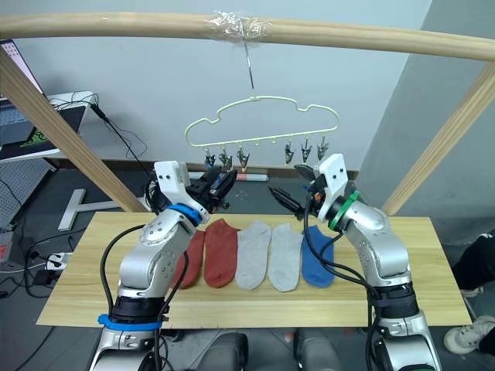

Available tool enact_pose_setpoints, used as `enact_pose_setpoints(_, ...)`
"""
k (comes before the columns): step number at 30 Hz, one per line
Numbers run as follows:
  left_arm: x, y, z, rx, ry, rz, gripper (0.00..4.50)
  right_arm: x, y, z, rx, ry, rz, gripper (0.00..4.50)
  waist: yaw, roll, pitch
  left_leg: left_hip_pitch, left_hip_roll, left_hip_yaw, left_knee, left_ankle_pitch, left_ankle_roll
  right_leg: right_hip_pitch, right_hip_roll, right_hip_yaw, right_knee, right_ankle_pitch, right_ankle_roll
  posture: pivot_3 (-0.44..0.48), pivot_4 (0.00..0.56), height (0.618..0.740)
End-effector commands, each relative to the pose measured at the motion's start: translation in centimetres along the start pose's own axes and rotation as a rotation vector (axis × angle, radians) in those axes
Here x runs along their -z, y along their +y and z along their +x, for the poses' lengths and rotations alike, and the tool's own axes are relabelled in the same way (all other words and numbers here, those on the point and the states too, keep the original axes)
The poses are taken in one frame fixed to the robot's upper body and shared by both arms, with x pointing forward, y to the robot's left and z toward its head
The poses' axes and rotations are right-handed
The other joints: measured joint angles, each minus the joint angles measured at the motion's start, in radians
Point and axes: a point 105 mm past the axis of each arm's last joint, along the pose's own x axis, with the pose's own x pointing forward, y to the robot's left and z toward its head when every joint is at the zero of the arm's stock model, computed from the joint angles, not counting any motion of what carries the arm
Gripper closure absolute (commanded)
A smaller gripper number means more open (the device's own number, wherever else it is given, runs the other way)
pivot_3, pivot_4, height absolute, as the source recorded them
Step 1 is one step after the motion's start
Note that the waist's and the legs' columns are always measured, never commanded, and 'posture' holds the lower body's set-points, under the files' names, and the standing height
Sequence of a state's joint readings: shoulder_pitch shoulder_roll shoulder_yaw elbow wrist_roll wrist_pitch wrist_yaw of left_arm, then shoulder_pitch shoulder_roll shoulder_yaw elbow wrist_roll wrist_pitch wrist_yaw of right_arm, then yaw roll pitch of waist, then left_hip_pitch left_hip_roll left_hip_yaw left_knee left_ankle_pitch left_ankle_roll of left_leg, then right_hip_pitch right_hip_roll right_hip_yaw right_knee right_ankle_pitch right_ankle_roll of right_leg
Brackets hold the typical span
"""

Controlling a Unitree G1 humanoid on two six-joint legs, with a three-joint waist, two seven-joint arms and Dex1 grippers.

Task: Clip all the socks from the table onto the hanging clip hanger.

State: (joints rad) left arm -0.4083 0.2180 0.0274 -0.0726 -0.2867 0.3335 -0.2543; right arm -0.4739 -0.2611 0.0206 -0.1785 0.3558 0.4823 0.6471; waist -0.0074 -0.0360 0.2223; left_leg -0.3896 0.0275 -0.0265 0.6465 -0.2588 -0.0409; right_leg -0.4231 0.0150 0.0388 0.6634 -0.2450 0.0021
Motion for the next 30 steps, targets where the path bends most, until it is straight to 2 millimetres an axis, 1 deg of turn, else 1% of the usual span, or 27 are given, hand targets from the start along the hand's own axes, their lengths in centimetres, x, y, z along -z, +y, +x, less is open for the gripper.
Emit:
enact_pose_setpoints(1,-0.6,-0.1,0.3,-0.006,-0.05,0.046,2.47,-3.2,0.7,0.0,-0.033,-0.093,-0.042,0.0,0.0,0.0,0.0,0.0,0.0,0.0,0.0,0.0,0.0,0.0,0.0,0.0,0.0,0.0,0.0,-0.008,0.173,0.74)
enact_pose_setpoints(6,-0.2,0.2,0.9,-0.032,-0.053,0.055,2.47,-4.4,1.0,0.1,-0.039,-0.116,-0.048,0.0,-0.001,0.0,0.0,0.0,0.0,0.0,0.001,0.0,0.0,0.0,0.0,0.0,0.0,0.0,0.0,-0.02,0.177,0.74)
enact_pose_setpoints(10,-0.4,-0.1,1.3,-0.027,-0.068,0.052,2.47,-4.5,1.1,0.1,-0.042,-0.11,-0.057,0.0,-0.002,0.0,0.0,-0.001,0.0,0.0,0.001,0.0,0.0,0.0,0.0,0.0,0.0,0.0,0.0,-0.028,0.18,0.74)
enact_pose_setpoints(14,-0.2,0.3,1.6,-0.037,-0.07,0.074,2.47,-4.7,1.2,-0.1,-0.051,-0.11,-0.057,0.0,-0.004,0.0,0.0,-0.001,0.0,0.0,0.001,0.0,0.0,0.0,0.0,0.0,0.0,0.0,0.0,-0.036,0.183,0.74)
enact_pose_setpoints(20,-0.6,0.7,2.1,-0.071,-0.095,0.093,2.47,-4.8,1.3,-0.4,-0.072,-0.097,-0.06,0.0,-0.017,0.0,0.0,-0.001,0.0,0.0,0.001,0.0,0.0,0.0,0.0,-0.001,0.0,0.0,0.0,-0.044,0.185,0.74)
enact_pose_setpoints(23,-0.8,0.5,2.3,-0.068,-0.108,0.09,2.47,-4.7,1.6,-0.7,-0.099,-0.092,-0.056,0.0,-0.02,0.0,0.0,-0.001,0.0,0.0,0.001,0.0,0.0,0.0,0.0,0.0,0.001,0.0,0.0,-0.05,0.184,0.74)
enact_pose_setpoints(26,-1.1,0.6,2.5,-0.082,-0.118,0.103,2.47,-4.3,2.2,-0.9,-0.136,-0.083,-0.045,0.0,-0.021,0.0,0.0,-0.001,0.0,0.0,0.001,0.0,0.0,0.0,0.0,0.0,0.001,0.0,0.0,-0.05,0.183,0.74)
enact_pose_setpoints(30,-1.3,1.1,2.5,-0.1,-0.124,0.117,2.47,-3.9,2.3,-1.0,-0.134,-0.08,-0.044,0.0,-0.022,0.0,0.0,-0.001,0.0,0.0,0.001,0.0,0.0,0.0,0.0,0.0,0.001,0.0,0.0,-0.049,0.18,0.74)
